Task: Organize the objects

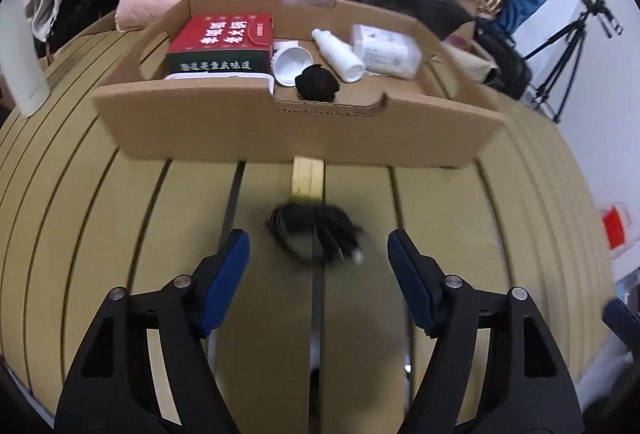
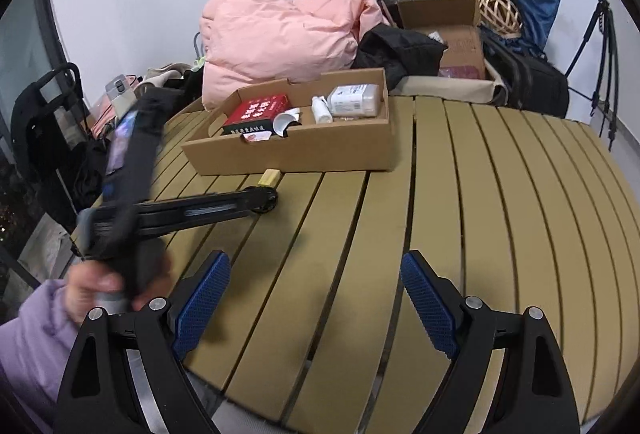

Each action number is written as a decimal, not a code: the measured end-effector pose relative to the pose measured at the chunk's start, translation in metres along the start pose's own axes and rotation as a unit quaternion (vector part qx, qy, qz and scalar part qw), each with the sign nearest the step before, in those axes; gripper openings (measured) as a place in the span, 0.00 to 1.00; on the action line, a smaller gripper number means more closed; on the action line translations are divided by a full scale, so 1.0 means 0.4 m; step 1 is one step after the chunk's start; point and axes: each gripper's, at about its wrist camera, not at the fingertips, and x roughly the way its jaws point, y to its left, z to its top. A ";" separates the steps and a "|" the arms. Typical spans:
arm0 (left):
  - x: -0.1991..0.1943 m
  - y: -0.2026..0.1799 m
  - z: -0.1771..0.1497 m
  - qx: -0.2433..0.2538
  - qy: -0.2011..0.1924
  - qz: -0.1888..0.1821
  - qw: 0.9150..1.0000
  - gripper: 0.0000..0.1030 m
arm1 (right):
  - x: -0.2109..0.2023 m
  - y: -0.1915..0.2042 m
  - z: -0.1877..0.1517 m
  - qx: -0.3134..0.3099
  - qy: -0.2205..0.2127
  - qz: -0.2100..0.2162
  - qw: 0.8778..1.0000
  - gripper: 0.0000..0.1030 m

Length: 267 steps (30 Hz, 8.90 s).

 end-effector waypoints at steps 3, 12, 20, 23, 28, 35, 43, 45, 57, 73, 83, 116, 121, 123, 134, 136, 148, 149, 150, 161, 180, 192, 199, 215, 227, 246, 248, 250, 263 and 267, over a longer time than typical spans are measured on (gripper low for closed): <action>0.036 0.004 0.003 -0.007 0.015 -0.002 1.000 0.64 | 0.042 -0.008 0.001 -0.013 0.007 -0.008 1.000 0.87; -0.039 0.100 -0.037 0.009 -0.001 -0.007 1.000 0.29 | 0.145 0.006 0.010 -0.020 0.028 0.017 0.999 0.87; -0.121 0.257 -0.034 -0.072 -0.045 -0.038 0.996 0.28 | 0.298 0.088 0.117 -0.002 0.030 0.053 0.998 0.87; -0.136 0.306 -0.039 -0.090 -0.057 -0.051 0.993 0.28 | 0.390 0.158 0.129 -0.026 0.045 0.011 0.999 0.81; -0.143 0.358 -0.050 -0.114 -0.064 -0.066 0.989 0.28 | 0.517 0.228 0.149 -0.048 0.080 -0.053 0.994 0.57; -0.156 0.392 -0.053 -0.130 -0.072 -0.075 0.986 0.28 | 0.537 0.237 0.145 -0.065 0.072 -0.095 0.991 0.24; -0.312 0.313 -0.086 -0.091 -0.098 -0.061 0.989 0.28 | 0.352 0.179 0.101 -0.048 0.061 -0.071 0.994 0.23; -0.384 0.268 -0.117 -0.068 -0.100 -0.061 0.991 0.28 | 0.238 0.149 0.080 -0.044 0.055 -0.061 0.996 0.24; -0.738 0.051 -0.307 0.038 -0.130 -0.084 0.987 0.28 | -0.399 0.137 -0.144 -0.072 -0.017 -0.070 0.995 0.24; -0.565 -0.026 -0.051 0.091 -0.093 -0.114 0.985 0.22 | -0.266 0.098 0.000 -0.074 -0.014 -0.020 0.997 0.24; -0.169 -0.047 0.253 0.080 0.008 -0.100 0.992 0.09 | 0.158 -0.045 0.384 -0.005 0.027 0.015 1.000 0.24; -0.295 -0.062 0.098 0.082 -0.044 -0.109 0.990 0.03 | -0.040 -0.095 0.168 -0.027 0.010 0.031 0.999 0.24; -0.160 -0.070 0.293 0.037 0.002 -0.121 0.992 0.03 | 0.083 -0.087 0.340 -0.033 0.013 0.054 0.998 0.24; -0.083 -0.085 0.332 0.035 0.018 -0.108 0.993 0.03 | 0.169 -0.092 0.398 -0.029 0.033 0.047 0.998 0.24; 0.053 -0.053 0.369 0.058 -0.017 -0.071 0.996 0.91 | 0.443 -0.175 0.490 0.030 0.063 -0.010 0.997 0.66; 0.020 -0.021 0.374 0.040 -0.036 -0.077 0.996 0.98 | 0.431 -0.197 0.494 0.046 0.056 -0.003 0.997 0.96; -0.471 0.080 0.249 0.109 -0.156 0.025 0.981 1.00 | 0.074 -0.105 0.457 -0.016 0.021 0.001 1.000 0.97; -0.514 0.085 0.238 0.111 -0.162 0.033 0.980 1.00 | 0.029 -0.094 0.451 -0.020 0.022 0.005 1.000 0.97; -0.566 0.091 0.222 0.110 -0.168 0.049 0.978 1.00 | -0.015 -0.082 0.444 -0.024 0.019 0.006 1.000 0.97; -0.946 0.150 -0.172 0.072 -0.223 0.123 0.964 1.00 | -0.472 0.152 0.147 -0.105 -0.057 -0.011 0.993 0.97; -0.985 0.136 -0.492 0.004 -0.163 0.149 0.975 1.00 | -0.575 0.360 -0.229 -0.037 -0.065 -0.045 0.996 0.97; -1.005 0.112 -0.520 0.022 -0.169 0.146 0.974 1.00 | -0.608 0.406 -0.245 -0.060 -0.075 -0.030 0.995 0.97; -1.003 0.110 -0.523 0.025 -0.168 0.145 0.975 1.00 | -0.594 0.407 -0.250 -0.058 -0.062 -0.029 0.996 0.97; -1.002 0.101 -0.524 0.028 -0.170 0.145 0.974 1.00 | -0.597 0.400 -0.247 -0.048 -0.064 -0.040 0.996 0.97; -0.997 0.100 -0.524 0.033 -0.168 0.143 0.975 1.00 | -0.599 0.394 -0.243 -0.038 -0.065 -0.039 0.996 0.97; -0.997 0.107 -0.525 0.036 -0.168 0.142 0.975 1.00 | -0.593 0.392 -0.245 -0.036 -0.062 -0.043 0.997 0.97; -0.997 0.105 -0.526 0.039 -0.168 0.141 0.975 1.00 | -0.593 0.393 -0.245 -0.035 -0.062 -0.044 0.997 0.97; -0.997 0.102 -0.530 0.046 -0.171 0.141 0.974 1.00 | -0.592 0.394 -0.246 -0.034 -0.062 -0.044 0.997 0.97; -0.992 0.109 -0.531 0.048 -0.168 0.135 0.975 1.00 | -0.586 0.390 -0.245 -0.034 -0.056 -0.048 0.997 0.97; -0.987 0.113 -0.529 0.047 -0.163 0.135 0.976 1.00 | -0.586 0.390 -0.246 -0.035 -0.056 -0.048 0.997 0.97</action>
